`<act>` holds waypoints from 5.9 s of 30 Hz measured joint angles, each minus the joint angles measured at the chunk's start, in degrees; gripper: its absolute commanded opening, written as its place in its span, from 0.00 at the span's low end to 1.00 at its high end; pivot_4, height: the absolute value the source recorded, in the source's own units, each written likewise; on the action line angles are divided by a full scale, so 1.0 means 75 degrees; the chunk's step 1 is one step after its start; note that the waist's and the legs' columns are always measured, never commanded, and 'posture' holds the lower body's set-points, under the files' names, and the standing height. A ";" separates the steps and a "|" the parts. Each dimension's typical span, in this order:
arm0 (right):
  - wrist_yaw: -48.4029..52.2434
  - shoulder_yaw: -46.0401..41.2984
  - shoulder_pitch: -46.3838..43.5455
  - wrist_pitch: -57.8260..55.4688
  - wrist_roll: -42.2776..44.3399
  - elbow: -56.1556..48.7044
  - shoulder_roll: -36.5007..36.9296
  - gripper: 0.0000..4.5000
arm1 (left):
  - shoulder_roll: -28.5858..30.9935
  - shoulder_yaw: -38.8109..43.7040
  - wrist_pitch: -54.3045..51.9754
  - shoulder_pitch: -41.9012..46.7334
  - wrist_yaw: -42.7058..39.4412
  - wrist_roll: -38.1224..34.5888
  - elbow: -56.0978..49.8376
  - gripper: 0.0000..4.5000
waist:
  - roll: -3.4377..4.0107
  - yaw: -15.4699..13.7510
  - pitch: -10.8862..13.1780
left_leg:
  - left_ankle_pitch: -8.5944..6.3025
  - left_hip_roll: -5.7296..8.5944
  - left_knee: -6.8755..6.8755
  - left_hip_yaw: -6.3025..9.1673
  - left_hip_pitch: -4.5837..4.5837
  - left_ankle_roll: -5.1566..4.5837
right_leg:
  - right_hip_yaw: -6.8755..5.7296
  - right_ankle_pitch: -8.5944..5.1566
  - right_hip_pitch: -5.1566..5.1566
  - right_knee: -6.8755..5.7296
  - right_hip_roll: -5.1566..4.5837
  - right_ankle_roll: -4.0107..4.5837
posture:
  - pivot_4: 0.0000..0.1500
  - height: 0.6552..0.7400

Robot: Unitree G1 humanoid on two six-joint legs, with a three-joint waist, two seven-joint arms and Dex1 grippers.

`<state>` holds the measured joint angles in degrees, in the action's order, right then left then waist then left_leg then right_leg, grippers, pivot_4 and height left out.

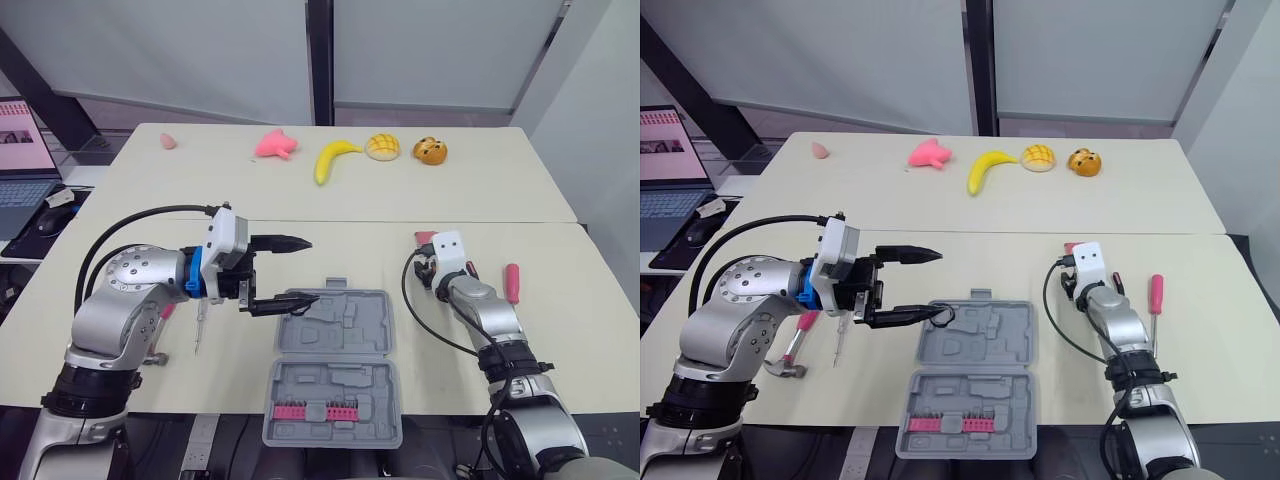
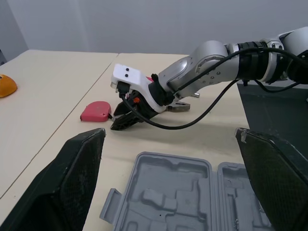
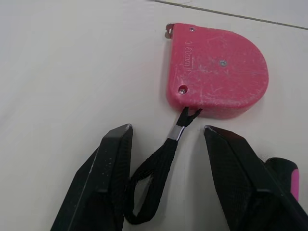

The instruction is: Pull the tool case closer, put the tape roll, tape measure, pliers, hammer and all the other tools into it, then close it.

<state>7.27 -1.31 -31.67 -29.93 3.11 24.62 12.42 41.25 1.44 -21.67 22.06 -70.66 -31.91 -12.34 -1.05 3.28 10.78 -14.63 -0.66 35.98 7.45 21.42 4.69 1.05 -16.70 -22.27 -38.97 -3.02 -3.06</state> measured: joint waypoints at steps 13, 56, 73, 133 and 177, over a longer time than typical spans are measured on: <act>0.0013 -0.0274 -0.0179 0.0234 0.0054 0.0411 -0.0073 0.01 | -0.0108 -0.0002 0.0167 -0.0017 0.0014 0.0187 0.0180 1.00 | 0.0000 0.0018 0.0000 | 0.0000 0.0000 0.0000 -0.0001 -0.0004 0.0000 | 0.0002 0.0000 0.0001 -0.0002 0.0000 0.0000 | 1.00 0.96; 0.1767 0.0860 0.6211 -0.3672 0.1161 -0.8274 0.1486 0.01 | 0.0508 -0.0878 0.2409 -0.1903 -0.1259 0.1147 -0.0216 1.00 | -0.0001 -0.0109 -0.0004 | -0.0001 -0.0002 0.0000 0.0017 -0.0002 -0.0001 | -0.0010 -0.0026 0.0009 0.0005 0.0002 -0.0037 | 1.00 0.96; 0.1768 0.0785 0.6898 -0.4795 0.2044 -0.9162 0.1505 0.01 | 0.0434 -0.1108 0.2815 -0.2052 -0.1179 0.1322 -0.0206 1.00 | -0.0002 -0.0177 -0.0005 | -0.0001 -0.0002 0.0002 0.0018 -0.0001 -0.0001 | -0.0011 -0.0028 0.0010 0.0006 0.0001 -0.0040 | 1.00 0.96; 0.8010 0.2091 0.3386 0.5749 0.0019 -0.2051 0.4172 0.86 | 0.0295 -0.1344 0.2654 -0.1706 -0.1535 0.1081 -0.0364 1.00 | -0.0008 -0.0191 0.0009 | 0.0001 0.0001 0.0016 -0.0010 -0.0033 -0.0002 | 0.0009 0.0007 0.0042 0.0013 -0.0001 -0.0017 | 1.00 0.96; 0.9002 0.5721 -0.2448 0.0185 -0.2249 -0.2133 0.2564 0.69 | 0.0463 -0.0767 0.0797 -0.1678 0.0513 0.1385 -0.0492 1.00 | 0.0023 -0.0117 0.0028 | 0.0002 0.0004 0.0017 0.0015 0.0052 0.0000 | -0.0016 0.0008 -0.0045 -0.0001 -0.0003 -0.0009 | 1.00 0.96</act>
<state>74.78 41.59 -50.03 -28.55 -13.76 8.63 31.65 44.72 -4.31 -15.69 9.48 -66.81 -21.53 -16.03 -0.88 2.40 10.99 -14.62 -0.62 36.11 7.56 21.80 4.69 0.93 -16.63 -22.61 -38.98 -3.04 -3.13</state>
